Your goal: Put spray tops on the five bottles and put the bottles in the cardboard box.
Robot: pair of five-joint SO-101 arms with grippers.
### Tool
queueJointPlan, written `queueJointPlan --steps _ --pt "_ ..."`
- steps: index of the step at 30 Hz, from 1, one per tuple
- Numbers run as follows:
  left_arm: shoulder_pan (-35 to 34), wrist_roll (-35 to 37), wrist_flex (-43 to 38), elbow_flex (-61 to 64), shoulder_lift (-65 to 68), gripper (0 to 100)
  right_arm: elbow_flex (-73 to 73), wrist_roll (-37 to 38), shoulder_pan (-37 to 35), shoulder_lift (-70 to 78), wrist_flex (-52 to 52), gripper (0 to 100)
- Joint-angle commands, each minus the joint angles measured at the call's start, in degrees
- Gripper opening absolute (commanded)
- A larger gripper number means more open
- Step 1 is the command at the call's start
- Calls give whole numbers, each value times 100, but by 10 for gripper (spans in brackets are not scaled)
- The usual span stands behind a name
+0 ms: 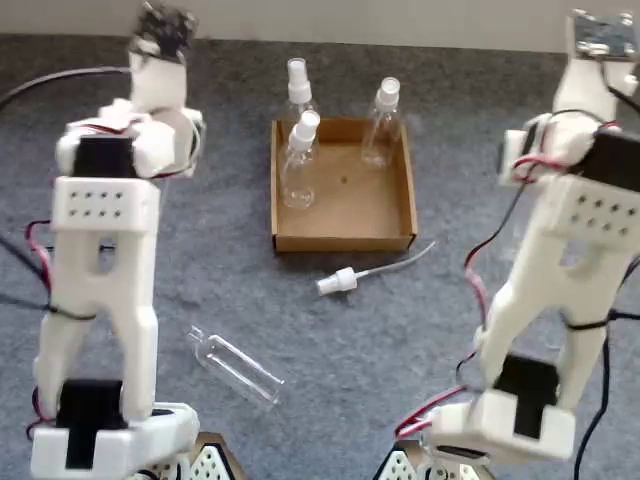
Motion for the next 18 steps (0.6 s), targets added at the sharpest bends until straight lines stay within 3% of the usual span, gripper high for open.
queueJointPlan --steps 1,6,9,14,18 --pt "101 466 396 -1455 -945 50 593 -554 -1200 -1244 -207 30" --pt "497 809 826 -2396 -1596 49 2651 -932 -2615 -2686 -1464 28" --pt "1121 993 835 -2554 -2009 45 4426 -1081 -3143 -3644 -2668 27" --pt "2316 1037 352 -2554 -2404 6 7451 -1090 -3662 -5516 -4848 24" --pt "2958 1055 264 -2554 -2308 6 9288 -1099 -3723 -6791 -5569 3"
